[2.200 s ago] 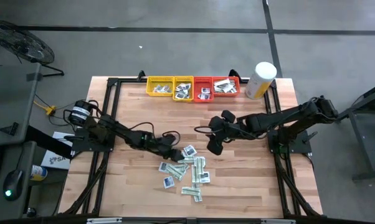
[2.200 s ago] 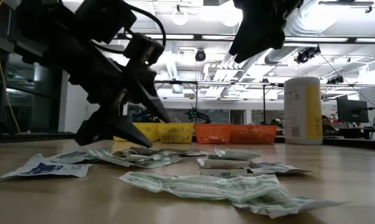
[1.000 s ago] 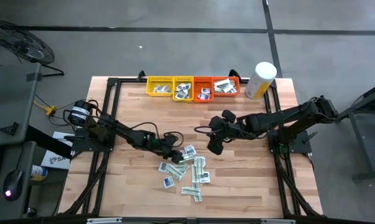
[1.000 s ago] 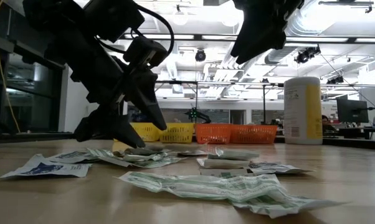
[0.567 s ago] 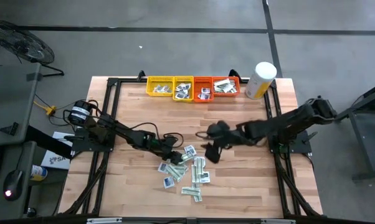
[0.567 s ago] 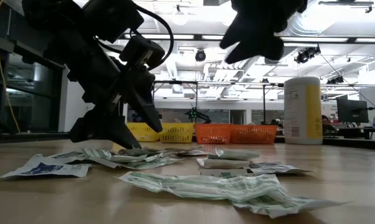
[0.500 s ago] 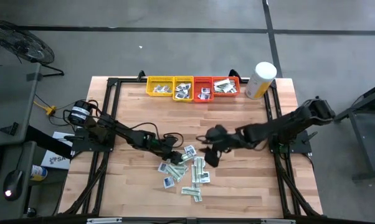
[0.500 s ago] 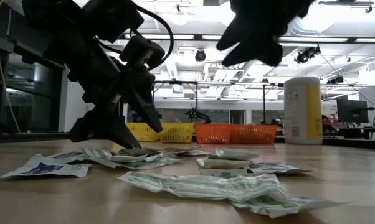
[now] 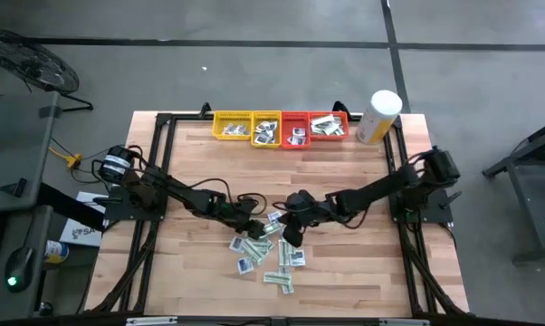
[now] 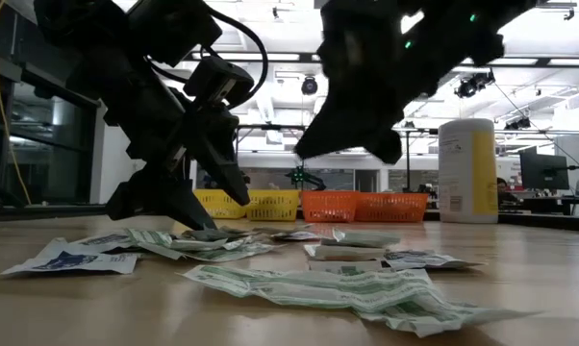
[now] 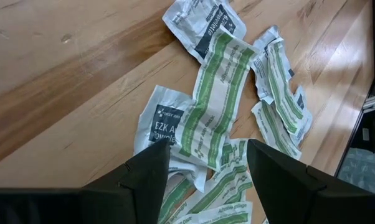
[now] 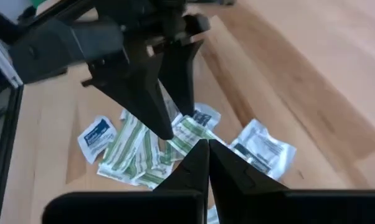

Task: Pick & Place First Aid Supplies
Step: Put the green pad into the right orange bin

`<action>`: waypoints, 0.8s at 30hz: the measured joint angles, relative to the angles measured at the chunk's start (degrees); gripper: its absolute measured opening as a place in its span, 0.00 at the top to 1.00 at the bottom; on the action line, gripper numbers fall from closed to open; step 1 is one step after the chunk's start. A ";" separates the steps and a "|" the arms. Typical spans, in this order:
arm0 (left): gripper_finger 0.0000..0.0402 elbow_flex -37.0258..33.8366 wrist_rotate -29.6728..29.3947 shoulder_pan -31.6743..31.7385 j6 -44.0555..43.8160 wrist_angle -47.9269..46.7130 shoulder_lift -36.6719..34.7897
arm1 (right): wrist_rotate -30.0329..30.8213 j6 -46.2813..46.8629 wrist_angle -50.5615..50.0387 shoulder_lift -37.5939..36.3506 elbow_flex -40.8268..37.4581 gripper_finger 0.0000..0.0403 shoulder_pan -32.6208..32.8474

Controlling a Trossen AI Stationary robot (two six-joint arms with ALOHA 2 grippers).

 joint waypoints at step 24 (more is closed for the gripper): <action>0.46 -0.02 -0.09 0.00 -0.17 -0.07 0.00 | -5.00 0.36 -1.00 7.78 1.62 1.00 -1.73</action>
